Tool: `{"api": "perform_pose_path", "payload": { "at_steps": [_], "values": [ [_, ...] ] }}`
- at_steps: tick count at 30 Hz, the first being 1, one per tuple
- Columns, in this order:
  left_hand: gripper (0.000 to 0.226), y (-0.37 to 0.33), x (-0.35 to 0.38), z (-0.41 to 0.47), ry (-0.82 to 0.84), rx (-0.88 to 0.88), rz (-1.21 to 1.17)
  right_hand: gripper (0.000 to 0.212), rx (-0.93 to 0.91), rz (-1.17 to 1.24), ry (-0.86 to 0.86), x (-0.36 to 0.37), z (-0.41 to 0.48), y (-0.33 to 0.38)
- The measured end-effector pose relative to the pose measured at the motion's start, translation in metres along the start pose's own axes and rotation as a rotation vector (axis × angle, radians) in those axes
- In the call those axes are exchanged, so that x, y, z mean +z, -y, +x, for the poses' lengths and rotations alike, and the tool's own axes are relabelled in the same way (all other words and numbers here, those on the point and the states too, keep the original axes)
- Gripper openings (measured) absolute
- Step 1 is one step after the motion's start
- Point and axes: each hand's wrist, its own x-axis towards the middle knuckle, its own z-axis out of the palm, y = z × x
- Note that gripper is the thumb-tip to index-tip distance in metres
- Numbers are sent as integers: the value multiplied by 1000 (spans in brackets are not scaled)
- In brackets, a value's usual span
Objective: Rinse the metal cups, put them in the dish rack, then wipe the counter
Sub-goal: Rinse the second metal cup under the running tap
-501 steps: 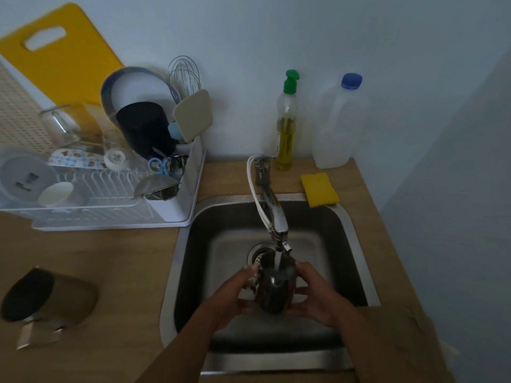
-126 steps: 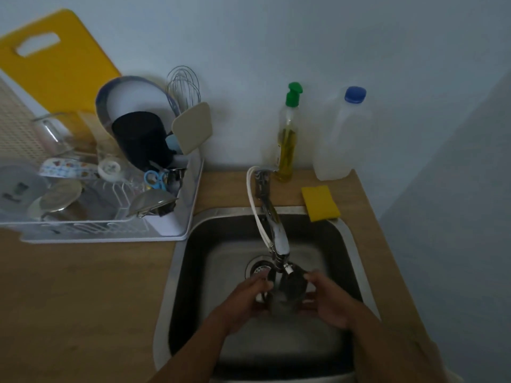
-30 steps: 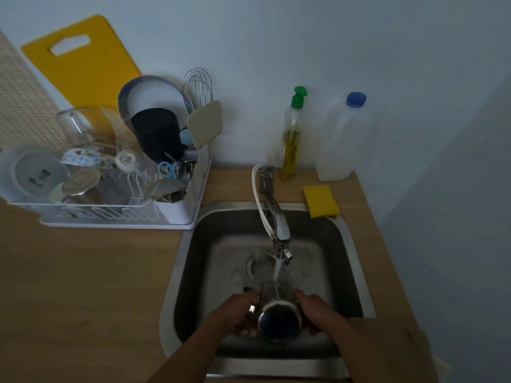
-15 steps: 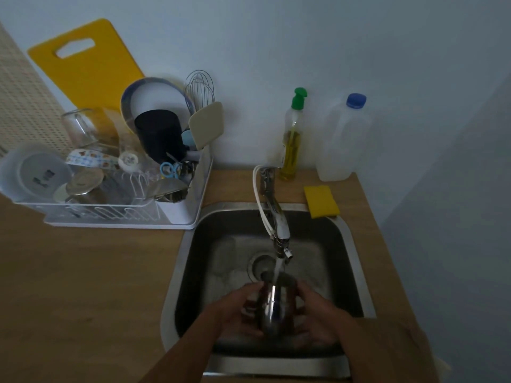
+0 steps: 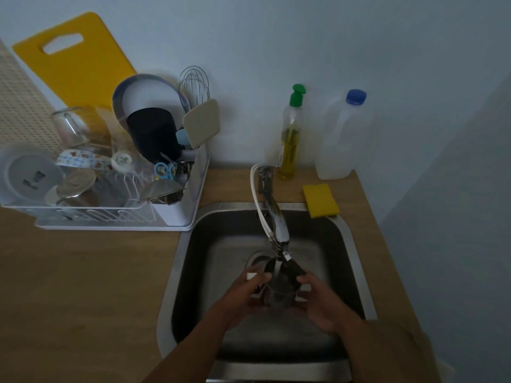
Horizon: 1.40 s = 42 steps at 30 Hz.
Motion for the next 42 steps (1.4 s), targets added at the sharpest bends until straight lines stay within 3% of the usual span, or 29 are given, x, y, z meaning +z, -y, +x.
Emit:
{"api": "perform_pose_path", "payload": {
  "at_steps": [3, 8, 12, 15, 19, 21, 24, 27, 29, 33, 37, 39, 42],
  "values": [
    [35, -1, 11, 3, -2, 39, 25, 50, -4, -22, -18, -4, 3, 10],
    [38, -12, -18, 1, -117, -1, -52, 23, -22, -77, 23, 31, 9, 7],
    [36, -3, -24, -3, -15, -83, 37, 41, 85, -139, 111, 11, -6, -2],
    [38, 4, 4, 0, 38, -15, 70, 59, 88, -100, 42, -14, -13, 9],
    [31, -15, 12, 2, -23, 62, 37, 40, -4, -39, -31, 6, -1, 31],
    [34, -25, -8, -1, -68, 48, 13, 26, -1, -92, 16, 30, 4, 29],
    [32, -23, -32, -7, -72, -37, 16, 27, 71, -181, 94, 35, 2, 12],
    [32, -7, -18, -11, 24, -71, 98, 63, 124, -206, 109, 3, -11, 7],
    [35, 2, 1, -9, 89, -41, 90, 70, 142, -202, 95, -17, -17, 13],
    [33, -6, 15, -3, 22, 40, 34, 55, 54, -164, 27, -10, -7, 32],
    [29, -22, -18, -3, -98, 14, 5, 27, 6, -150, 23, 32, 3, 23],
    [27, -22, -28, -7, -108, -33, 39, 34, 56, -177, 56, 32, 4, 10],
    [28, -8, -16, -10, 7, -48, 95, 72, 102, -192, 78, 9, -7, 8]
  ]
}}
